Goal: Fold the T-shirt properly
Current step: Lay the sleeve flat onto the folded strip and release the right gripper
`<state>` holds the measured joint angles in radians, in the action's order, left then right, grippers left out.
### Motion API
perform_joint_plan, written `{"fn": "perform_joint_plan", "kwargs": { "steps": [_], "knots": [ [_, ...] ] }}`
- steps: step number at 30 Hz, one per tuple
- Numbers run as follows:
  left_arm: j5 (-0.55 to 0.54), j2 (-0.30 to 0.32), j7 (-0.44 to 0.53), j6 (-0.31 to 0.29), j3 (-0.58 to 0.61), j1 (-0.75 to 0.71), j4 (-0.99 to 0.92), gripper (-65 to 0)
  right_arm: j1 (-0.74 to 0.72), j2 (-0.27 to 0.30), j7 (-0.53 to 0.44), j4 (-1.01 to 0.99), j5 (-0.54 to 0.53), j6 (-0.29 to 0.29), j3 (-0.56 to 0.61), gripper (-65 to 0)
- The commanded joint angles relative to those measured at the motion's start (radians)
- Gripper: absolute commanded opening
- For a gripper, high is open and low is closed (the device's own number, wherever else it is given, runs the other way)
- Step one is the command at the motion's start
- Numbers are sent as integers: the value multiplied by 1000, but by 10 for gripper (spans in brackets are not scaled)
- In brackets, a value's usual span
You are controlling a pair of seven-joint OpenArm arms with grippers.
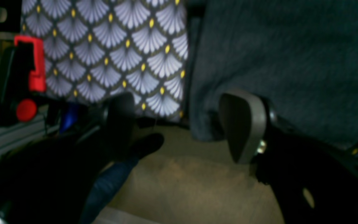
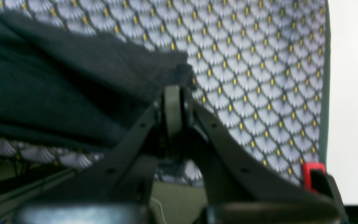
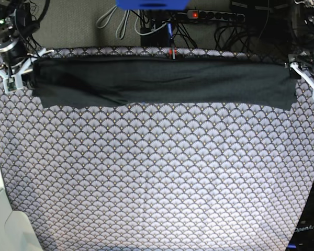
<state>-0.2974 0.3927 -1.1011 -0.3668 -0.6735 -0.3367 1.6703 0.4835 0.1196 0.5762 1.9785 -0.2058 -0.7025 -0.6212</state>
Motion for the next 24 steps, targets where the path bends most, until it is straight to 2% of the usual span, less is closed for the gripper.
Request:
{"fn": "perform_joint_plan", "kwargs": {
  "steps": [1,9,18,24],
  "knots": [
    [-1,19,8,4,-9,4,12,-200,-1,10,-28,20,-10,4,-19,-650],
    [-1,19,8,4,-9,6,12,-200,50,7,-28,18,-14,4,-18,-650],
    [-1,19,8,4,-9,6,12,-200,88,-38,-34,18,-14,4,5,-650],
    [-1,19,8,4,-9,6,12,-200,99,-39,-29,14,-14,4,2,-650]
  ]
}}
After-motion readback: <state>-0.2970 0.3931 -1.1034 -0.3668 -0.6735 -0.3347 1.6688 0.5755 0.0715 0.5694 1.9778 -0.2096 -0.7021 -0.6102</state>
